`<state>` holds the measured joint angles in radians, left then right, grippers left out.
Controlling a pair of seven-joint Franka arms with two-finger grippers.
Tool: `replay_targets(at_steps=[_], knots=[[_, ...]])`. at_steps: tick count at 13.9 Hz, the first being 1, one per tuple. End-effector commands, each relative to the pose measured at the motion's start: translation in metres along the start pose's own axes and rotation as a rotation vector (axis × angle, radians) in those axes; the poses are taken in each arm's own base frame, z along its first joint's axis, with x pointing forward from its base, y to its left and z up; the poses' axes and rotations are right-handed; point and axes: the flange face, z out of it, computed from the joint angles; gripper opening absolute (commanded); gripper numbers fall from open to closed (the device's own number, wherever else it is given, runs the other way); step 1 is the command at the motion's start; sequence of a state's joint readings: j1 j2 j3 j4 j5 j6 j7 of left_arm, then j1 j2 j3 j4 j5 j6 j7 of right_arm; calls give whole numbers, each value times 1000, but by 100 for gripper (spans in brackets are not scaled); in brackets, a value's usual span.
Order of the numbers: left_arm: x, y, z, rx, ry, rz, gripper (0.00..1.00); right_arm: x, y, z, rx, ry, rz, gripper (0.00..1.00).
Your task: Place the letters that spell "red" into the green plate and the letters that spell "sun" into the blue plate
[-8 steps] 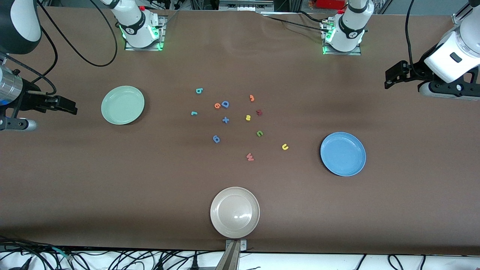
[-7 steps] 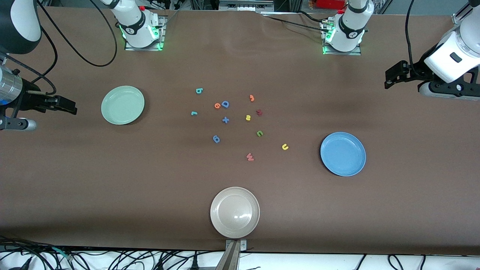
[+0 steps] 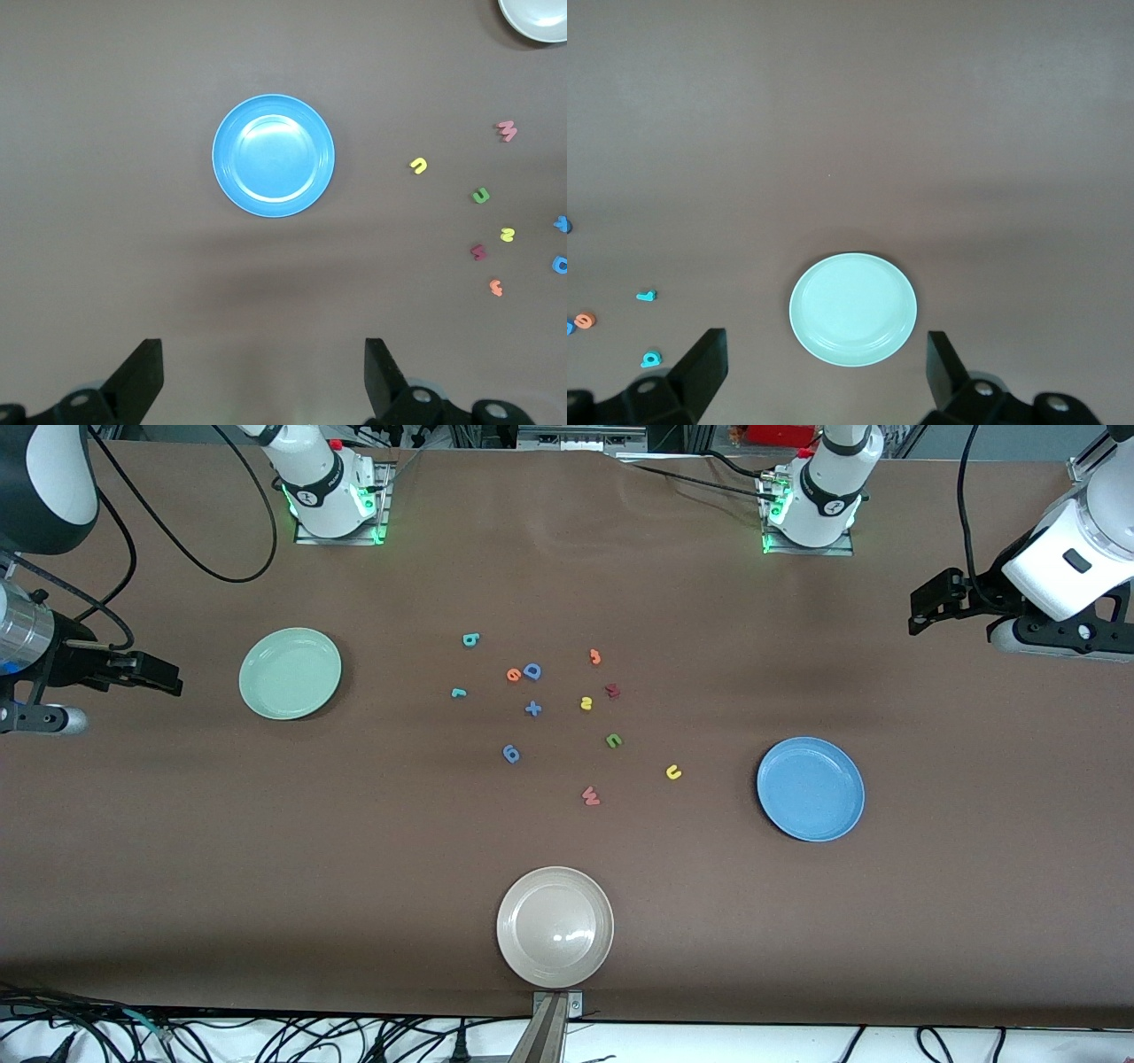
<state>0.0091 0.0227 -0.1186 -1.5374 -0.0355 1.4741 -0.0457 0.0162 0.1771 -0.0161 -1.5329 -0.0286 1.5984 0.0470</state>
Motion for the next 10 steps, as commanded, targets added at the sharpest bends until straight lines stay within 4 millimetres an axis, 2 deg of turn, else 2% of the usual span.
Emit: replay_targets(at_steps=[1,10], knots=[[0,-2,-6,-10,-2,13,100,-7,-2,-3,-21,-22,13,100],[1,-2,-5,-10,-5,13,100,-9,2,-7,-25,-22,20,100]])
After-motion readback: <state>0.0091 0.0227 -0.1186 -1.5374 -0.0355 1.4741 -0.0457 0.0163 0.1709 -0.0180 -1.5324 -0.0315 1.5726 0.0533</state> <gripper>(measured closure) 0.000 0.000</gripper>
